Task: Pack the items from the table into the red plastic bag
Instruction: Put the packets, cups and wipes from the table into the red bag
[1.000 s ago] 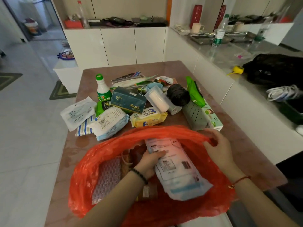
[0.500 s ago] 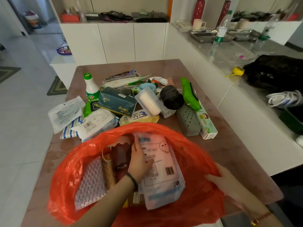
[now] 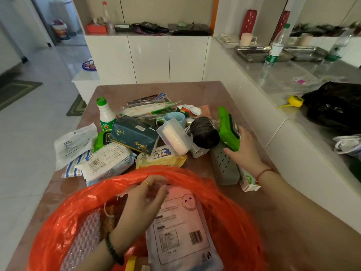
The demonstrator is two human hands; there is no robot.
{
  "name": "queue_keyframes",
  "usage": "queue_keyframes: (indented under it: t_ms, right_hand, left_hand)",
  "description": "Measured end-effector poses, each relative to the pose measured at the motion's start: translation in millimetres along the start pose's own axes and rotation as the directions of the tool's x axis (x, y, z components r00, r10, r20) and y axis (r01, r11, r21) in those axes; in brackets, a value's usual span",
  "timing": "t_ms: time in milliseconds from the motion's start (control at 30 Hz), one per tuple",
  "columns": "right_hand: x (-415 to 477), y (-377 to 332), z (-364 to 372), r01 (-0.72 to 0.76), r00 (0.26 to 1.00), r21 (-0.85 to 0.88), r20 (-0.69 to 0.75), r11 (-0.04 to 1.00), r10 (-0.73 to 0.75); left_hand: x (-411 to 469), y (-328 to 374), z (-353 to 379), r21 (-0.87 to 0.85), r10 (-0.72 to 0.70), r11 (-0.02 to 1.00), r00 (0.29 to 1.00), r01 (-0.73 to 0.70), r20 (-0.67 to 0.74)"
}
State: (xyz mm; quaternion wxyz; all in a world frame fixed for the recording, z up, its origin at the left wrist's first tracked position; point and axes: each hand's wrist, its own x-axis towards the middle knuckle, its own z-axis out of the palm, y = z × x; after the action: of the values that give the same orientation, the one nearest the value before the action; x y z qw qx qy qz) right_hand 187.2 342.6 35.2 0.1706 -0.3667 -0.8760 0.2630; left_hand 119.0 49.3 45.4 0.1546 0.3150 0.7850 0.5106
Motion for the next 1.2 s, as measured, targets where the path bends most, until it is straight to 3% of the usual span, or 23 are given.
queue_keyframes:
  t_ms: [200, 367, 467, 533, 600, 700, 800, 867, 933, 1000, 1033, 1133, 1200]
  right_hand:
    - [61, 7, 44, -0.005, 0.999, -0.270, 0.038, 0.963, 0.016]
    - [66, 26, 51, 0.104, 0.987, -0.286, -0.084, 0.952, -0.133]
    - [61, 30, 47, 0.130, 0.952, -0.168, -0.255, 0.977, -0.171]
    - [58, 26, 36, 0.056, 0.910, 0.014, -0.413, 0.998, -0.045]
    - [59, 21, 14, -0.011, 0.820, 0.284, -0.547, 0.959, 0.171]
    - [45, 3, -27, 0.164, 0.709, 0.526, -0.651, 0.834, 0.272]
    - [-21, -34, -45, 0.421, 0.736, 0.593, -0.666, 0.686, 0.124]
    - [-76, -60, -43, 0.580, 0.731, 0.514, -0.671, 0.633, -0.125]
    - [-124, -73, -31, 0.748, 0.643, 0.349, -0.592, 0.565, -0.486]
    - [-163, -83, -7, 0.857, 0.509, 0.137, -0.376, 0.497, -0.774]
    - [-178, -84, 6, 0.882, 0.471, 0.113, -0.235, 0.458, -0.850]
    - [-208, -83, 39, 0.865, 0.490, 0.046, 0.135, 0.499, -0.861]
    - [-213, -88, 37, 0.770, 0.597, 0.070, 0.271, 0.634, -0.755]
  left_hand:
    - [29, 9, 12, -0.117, -0.025, 0.993, 0.999, 0.027, 0.023]
    - [35, 1, 14, -0.158, -0.043, 0.986, 0.999, 0.045, 0.016]
    - [33, 1, 13, -0.194, -0.070, 0.979, 0.998, 0.069, 0.001]
    - [33, 0, 12, -0.231, -0.084, 0.969, 0.996, 0.085, 0.012]
    - [31, 0, 10, -0.292, -0.098, 0.951, 0.995, 0.104, 0.038]
    - [28, 5, 7, -0.448, -0.138, 0.880, 0.987, 0.161, 0.084]
    - [21, 18, 7, -0.586, -0.153, 0.772, 0.967, 0.246, 0.205]
    - [14, 30, 10, -0.652, -0.139, 0.687, 0.939, 0.321, 0.315]
    - [6, 43, 12, -0.719, -0.155, 0.565, 0.908, 0.405, 0.390]
    - [-6, 49, 12, -0.753, -0.257, 0.457, 0.881, 0.473, 0.398]
    - [-15, 45, 12, -0.760, -0.318, 0.443, 0.876, 0.475, 0.363]
    - [-40, 22, 4, -0.723, -0.470, 0.499, 0.850, 0.478, 0.237]
    - [-52, 3, -3, -0.673, -0.513, 0.524, 0.824, 0.522, 0.239]
